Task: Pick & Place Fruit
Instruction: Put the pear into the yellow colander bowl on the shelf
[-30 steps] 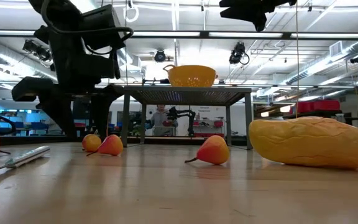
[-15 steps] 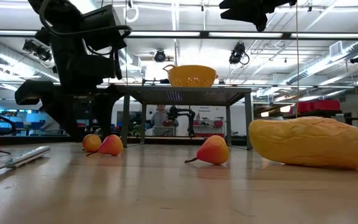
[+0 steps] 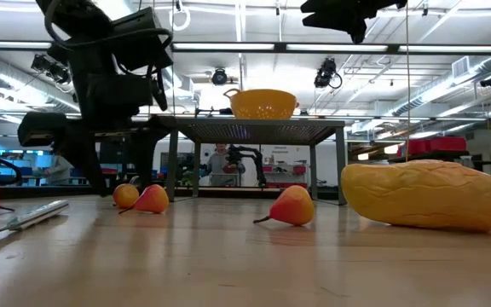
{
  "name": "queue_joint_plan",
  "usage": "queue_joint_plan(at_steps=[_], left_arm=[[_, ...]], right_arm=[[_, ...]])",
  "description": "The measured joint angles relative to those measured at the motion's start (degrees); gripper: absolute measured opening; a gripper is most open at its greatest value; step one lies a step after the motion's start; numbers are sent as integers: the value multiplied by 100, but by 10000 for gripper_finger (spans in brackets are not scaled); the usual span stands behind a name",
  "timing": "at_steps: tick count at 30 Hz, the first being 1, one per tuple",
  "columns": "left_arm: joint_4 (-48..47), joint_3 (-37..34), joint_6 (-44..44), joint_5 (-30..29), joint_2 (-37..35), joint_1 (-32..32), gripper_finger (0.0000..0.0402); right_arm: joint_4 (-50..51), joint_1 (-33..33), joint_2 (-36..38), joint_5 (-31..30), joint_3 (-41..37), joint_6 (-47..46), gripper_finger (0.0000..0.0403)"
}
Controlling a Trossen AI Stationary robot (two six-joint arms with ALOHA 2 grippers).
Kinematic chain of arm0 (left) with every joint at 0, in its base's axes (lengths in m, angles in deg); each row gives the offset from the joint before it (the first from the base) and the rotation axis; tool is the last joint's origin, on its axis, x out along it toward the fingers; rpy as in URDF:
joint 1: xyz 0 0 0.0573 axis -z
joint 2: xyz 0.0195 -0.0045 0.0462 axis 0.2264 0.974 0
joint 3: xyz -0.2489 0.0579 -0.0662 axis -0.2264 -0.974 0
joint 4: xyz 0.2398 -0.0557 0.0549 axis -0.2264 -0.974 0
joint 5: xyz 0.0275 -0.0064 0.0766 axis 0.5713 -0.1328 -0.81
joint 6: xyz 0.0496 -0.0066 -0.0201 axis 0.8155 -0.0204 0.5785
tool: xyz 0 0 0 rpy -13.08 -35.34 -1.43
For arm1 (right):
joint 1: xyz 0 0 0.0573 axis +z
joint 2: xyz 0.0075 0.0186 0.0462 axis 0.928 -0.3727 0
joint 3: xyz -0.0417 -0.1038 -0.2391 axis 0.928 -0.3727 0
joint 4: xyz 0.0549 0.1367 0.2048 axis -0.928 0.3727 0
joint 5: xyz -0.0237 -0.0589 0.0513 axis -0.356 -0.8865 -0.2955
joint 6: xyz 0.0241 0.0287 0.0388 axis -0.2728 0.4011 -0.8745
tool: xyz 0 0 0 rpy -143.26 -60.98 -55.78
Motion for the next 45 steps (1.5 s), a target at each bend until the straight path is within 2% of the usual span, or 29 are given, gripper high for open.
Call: queue_joint_plan(at_steps=[5, 45], left_arm=[[105, -95, -183, -97, 4, 16, 275], [45, -95, -374, -20, 2, -15, 274]], right_arm=[[0, 0, 0, -142, 0, 2, 149], [-2, 0, 0, -144, 0, 1, 149]])
